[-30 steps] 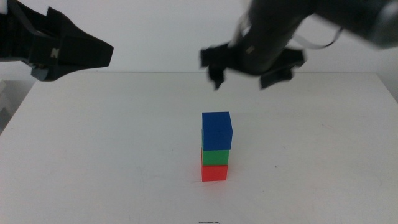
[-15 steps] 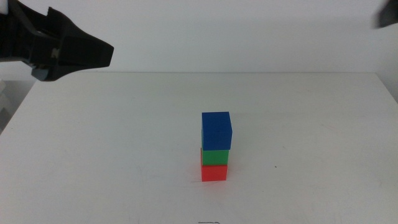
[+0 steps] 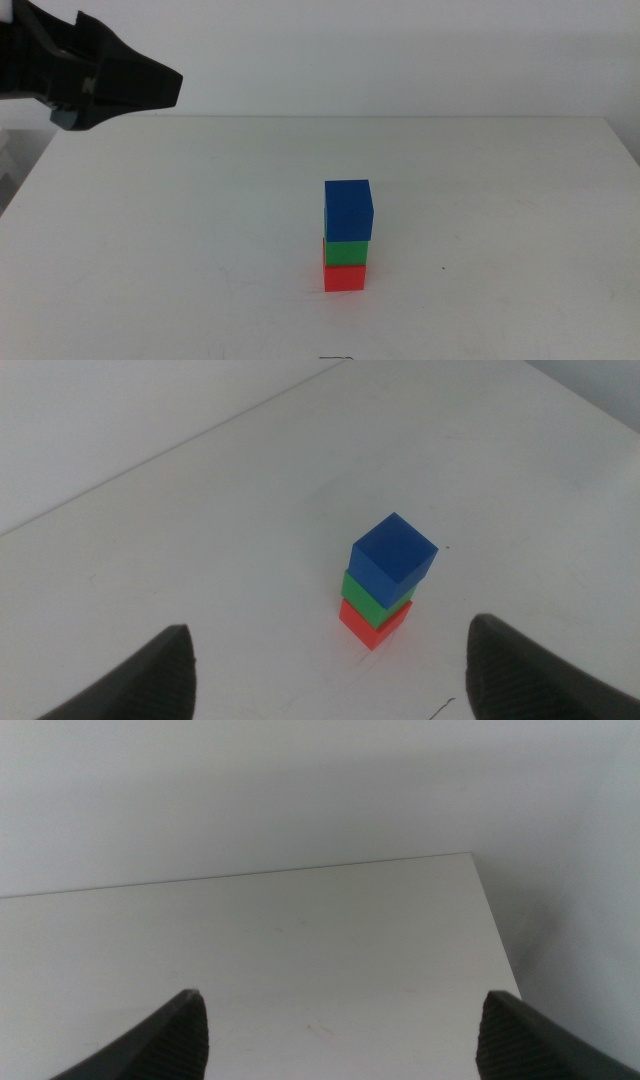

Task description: Stack red cubes first, then green, then blue cubes in a specific spot.

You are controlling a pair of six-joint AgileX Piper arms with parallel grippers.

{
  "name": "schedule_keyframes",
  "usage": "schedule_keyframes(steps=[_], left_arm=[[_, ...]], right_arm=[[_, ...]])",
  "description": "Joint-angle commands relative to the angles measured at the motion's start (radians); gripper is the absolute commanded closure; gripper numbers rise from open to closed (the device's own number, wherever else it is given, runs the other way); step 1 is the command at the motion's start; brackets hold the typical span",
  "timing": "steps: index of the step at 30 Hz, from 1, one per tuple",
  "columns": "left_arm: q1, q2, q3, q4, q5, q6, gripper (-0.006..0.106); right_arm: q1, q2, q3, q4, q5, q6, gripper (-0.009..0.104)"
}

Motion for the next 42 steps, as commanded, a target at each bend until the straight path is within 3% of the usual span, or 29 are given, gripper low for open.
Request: schedule_keyframes(steps=[1, 6, 13, 15, 25, 36, 39, 42], left_arm=[[-0.001, -0.015, -0.023, -0.041, -0.05, -0.011, 0.009], [-0.001, -0.015, -0.008, 0.03, -0.231, -0.013, 0.009], [0.001, -0.126, 0.187, 0.516, -0.945, -0.04, 0.009], [0.013, -0.141, 0.218, 0.617, -1.068, -0.062, 0.009], [0.048, -0.145, 0.221, 0.681, -0.995, -0.506, 0.009], [0.048, -0.144, 0.221, 0.714, -0.995, -0.521, 0.009], [0.048, -0.151, 0.255, 0.671, -0.997, -0.521, 0.009], [0.048, -0.199, 0.331, 0.622, -0.999, -0.521, 0.009]], right_arm=[[-0.006, -0.025, -0.025, -0.011, -0.062, -0.015, 0.02], [-0.006, -0.025, -0.025, -0.011, -0.062, -0.015, 0.02], [-0.006, -0.024, -0.025, -0.011, -0.063, -0.015, 0.02], [-0.006, -0.023, -0.025, -0.011, -0.063, -0.015, 0.02], [-0.006, -0.023, -0.025, -0.012, -0.063, -0.015, 0.02], [-0.006, -0.023, -0.025, -0.014, -0.063, -0.015, 0.02], [-0.006, -0.049, 0.01, -0.057, -0.087, -0.015, 0.02], [-0.006, -0.116, 0.125, -0.135, -0.204, -0.015, 0.02]])
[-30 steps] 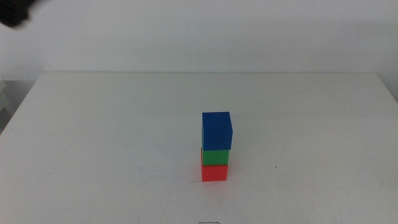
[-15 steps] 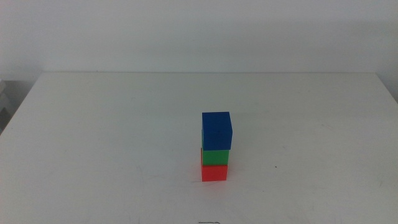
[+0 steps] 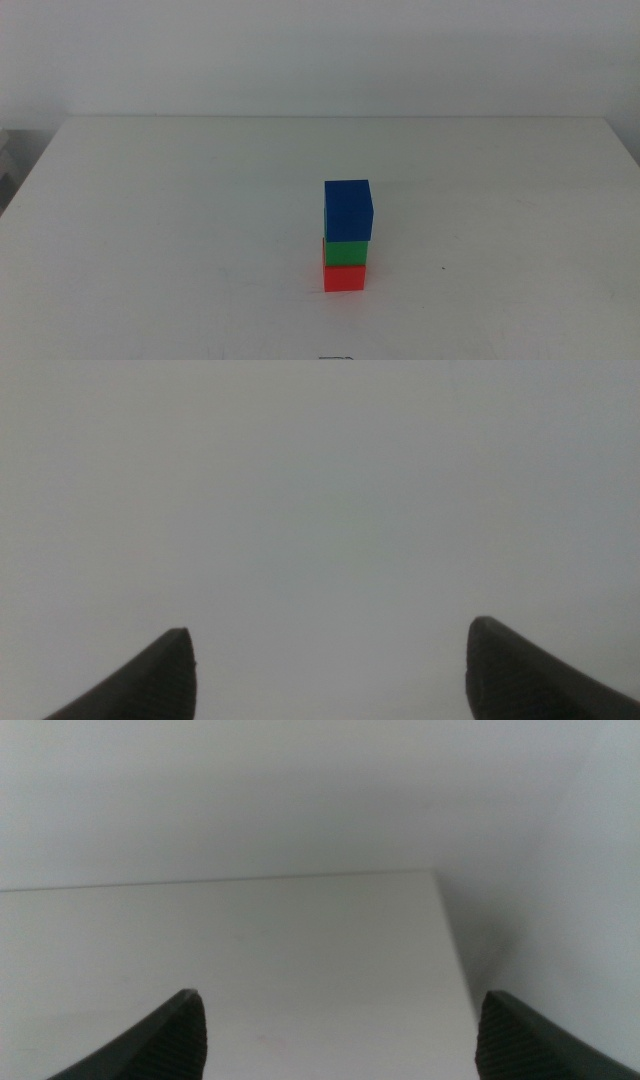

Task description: Stack red cubes first, then green, then blue cubes in a specific spot.

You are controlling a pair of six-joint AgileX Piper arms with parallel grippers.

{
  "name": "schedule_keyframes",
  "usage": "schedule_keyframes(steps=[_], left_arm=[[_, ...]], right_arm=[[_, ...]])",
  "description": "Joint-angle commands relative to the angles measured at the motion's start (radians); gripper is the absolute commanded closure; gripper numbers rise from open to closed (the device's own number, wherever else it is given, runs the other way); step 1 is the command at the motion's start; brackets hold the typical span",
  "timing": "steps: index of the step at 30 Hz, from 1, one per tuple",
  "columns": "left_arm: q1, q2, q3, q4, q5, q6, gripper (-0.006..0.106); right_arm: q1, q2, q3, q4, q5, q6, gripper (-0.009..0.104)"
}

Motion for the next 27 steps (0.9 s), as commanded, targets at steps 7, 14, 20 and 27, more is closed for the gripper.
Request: schedule_keyframes(steps=[7, 14, 20, 27], left_arm=[[-0.002, -0.27, 0.335, -0.087, -0.085, -0.012, 0.009], [-0.002, -0.486, 0.611, -0.087, -0.086, -0.012, 0.009], [-0.002, -0.668, 0.778, -0.087, -0.087, -0.012, 0.009], [-0.002, -0.808, 0.908, -0.093, -0.09, -0.012, 0.009]], right_arm=[[-0.005, -0.345, 0.457, -0.083, -0.427, -0.012, 0.02], [-0.005, -0.642, 0.803, 0.01, -0.477, -0.012, 0.02], [-0.015, -0.901, 0.995, 0.007, -0.542, -0.012, 0.02], [-0.022, -1.136, 1.147, 0.007, -0.569, -0.012, 0.02]])
